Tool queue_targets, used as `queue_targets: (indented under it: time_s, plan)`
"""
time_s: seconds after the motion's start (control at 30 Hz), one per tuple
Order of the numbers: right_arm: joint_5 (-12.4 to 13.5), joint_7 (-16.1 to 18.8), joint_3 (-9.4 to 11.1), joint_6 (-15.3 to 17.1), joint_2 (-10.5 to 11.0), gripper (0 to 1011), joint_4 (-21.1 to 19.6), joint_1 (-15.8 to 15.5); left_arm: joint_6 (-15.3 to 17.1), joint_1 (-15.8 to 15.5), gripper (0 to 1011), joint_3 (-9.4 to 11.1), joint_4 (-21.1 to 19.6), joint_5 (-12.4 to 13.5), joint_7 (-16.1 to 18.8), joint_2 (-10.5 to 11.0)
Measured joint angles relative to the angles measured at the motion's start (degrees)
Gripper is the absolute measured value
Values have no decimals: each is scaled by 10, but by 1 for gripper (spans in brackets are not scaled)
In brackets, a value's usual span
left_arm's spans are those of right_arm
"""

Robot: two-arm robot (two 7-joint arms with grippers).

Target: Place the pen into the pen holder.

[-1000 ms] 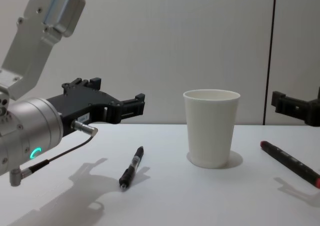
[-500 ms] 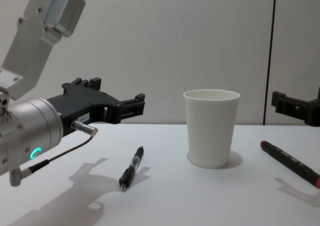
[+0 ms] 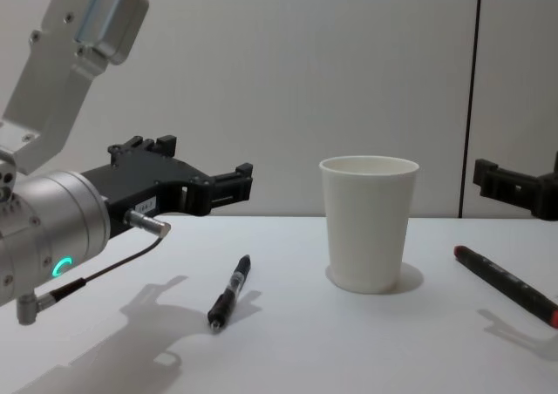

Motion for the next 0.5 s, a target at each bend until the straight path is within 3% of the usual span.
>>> queue_targets:
  time_s: [0.27,0.5]
  plan:
    - [-1,0,0,1,0,1001,0,0,0,0,1000,0,0,0,0,0]
    - [-17,-9,-5,18,-2,1001,-1,8,0,0,1000,0,0,0,0,0]
